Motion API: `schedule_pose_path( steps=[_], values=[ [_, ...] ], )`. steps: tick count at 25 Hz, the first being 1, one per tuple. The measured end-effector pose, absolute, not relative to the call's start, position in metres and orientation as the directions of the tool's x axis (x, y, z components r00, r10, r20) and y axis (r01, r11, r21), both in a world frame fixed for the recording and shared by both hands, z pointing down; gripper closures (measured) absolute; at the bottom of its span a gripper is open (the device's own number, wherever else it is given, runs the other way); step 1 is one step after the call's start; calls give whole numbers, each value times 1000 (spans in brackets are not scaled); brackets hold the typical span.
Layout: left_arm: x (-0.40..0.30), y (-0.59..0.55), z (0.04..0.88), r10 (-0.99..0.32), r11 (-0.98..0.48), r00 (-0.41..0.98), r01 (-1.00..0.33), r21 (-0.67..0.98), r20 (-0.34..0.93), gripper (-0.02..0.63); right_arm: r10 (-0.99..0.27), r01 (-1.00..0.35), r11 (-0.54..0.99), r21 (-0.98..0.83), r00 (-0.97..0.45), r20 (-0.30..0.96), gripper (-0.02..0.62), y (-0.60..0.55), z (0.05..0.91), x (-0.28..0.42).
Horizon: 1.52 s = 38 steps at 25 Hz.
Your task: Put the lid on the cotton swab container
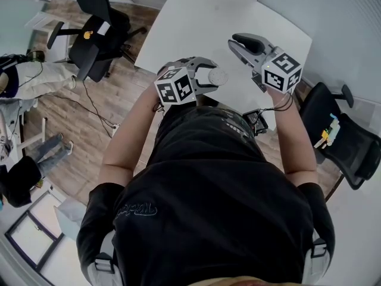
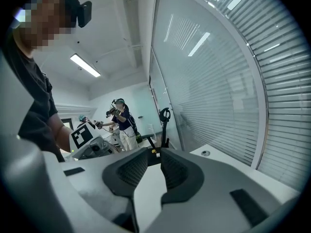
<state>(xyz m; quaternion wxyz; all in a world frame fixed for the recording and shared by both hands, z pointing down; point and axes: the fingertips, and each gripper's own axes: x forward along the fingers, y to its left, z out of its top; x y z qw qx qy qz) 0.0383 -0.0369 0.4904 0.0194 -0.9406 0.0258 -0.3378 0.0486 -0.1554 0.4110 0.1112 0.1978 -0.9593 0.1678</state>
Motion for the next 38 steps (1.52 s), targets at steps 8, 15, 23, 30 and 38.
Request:
schedule_pose_path(
  steps=[8, 15, 23, 30, 38],
  values=[
    [43, -37, 492, -54, -998, 758, -15, -65, 650, 350, -315, -394, 874, -283, -905, 285, 502, -155, 414, 49],
    [51, -36, 494, -44, -998, 753, -3, -64, 656, 350, -269, -347, 895, -280, -921, 283, 502, -152, 411, 48],
    [49, -41, 497, -44, -999, 755, -17, -47, 654, 350, -213, -295, 905, -308, -938, 272, 502, -146, 409, 44],
    [48, -46, 504, -45, -999, 746, -30, -35, 664, 350, -166, -251, 909, -333, -950, 265, 502, -139, 409, 41],
    [48, -58, 508, -50, -999, 740, -51, -19, 671, 350, -116, -205, 914, -351, -959, 259, 502, -132, 405, 42]
  ],
)
